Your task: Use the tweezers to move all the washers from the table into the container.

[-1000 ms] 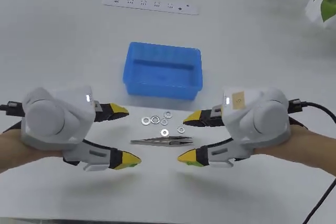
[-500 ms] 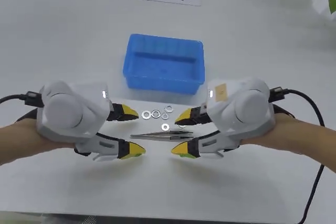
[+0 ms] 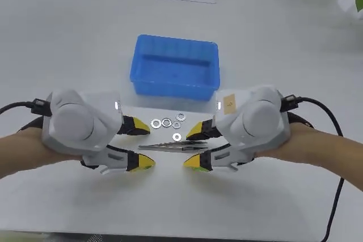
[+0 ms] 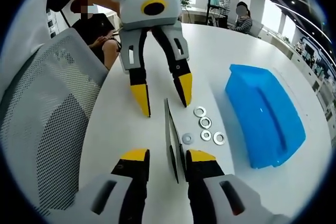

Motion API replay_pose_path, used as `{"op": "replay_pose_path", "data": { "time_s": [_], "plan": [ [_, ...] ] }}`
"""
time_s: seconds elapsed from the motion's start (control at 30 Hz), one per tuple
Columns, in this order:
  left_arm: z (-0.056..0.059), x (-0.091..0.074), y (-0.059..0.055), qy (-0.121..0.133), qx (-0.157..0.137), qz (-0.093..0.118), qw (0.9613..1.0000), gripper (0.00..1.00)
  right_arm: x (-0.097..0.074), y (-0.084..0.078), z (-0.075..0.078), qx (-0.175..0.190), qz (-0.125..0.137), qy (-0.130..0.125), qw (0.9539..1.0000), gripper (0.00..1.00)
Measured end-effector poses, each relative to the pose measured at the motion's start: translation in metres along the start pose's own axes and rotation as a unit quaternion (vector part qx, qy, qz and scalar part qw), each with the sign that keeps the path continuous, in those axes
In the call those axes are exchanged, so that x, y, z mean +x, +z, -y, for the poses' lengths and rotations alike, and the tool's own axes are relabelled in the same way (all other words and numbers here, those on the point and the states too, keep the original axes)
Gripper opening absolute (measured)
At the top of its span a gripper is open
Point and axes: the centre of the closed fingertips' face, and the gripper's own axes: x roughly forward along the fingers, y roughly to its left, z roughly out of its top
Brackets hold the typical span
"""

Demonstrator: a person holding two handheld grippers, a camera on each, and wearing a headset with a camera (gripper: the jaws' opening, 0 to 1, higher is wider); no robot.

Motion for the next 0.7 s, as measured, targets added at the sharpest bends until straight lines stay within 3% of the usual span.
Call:
{"op": "replay_pose_path", "data": {
  "time_s": [0.2,0.3,0.47,0.57,0.7],
  "plan": [
    [0.005,0.002,-0.001,-0.024,0.034,-0.008,0.9991,0.3,0.002,0.0,0.005,0.01,-0.001,-0.001,0.9999,0.24],
    [0.005,0.001,0.001,-0.03,0.053,-0.018,0.998,0.31,0.002,-0.001,0.008,-0.003,-0.007,-0.006,1.0,0.19],
    [0.004,0.002,0.004,-0.038,0.058,-0.028,0.9971,0.34,0.002,-0.001,0.01,-0.016,-0.014,-0.01,0.9997,0.13],
    [0.012,0.003,0.002,-0.066,0.08,-0.039,0.9938,0.27,0.002,-0.001,0.011,-0.016,-0.015,-0.009,0.9997,0.13],
    [0.01,0.004,0.003,-0.058,0.083,-0.043,0.9939,0.17,0.003,-0.001,0.011,-0.017,-0.015,-0.009,0.9997,0.12]
  ]
}}
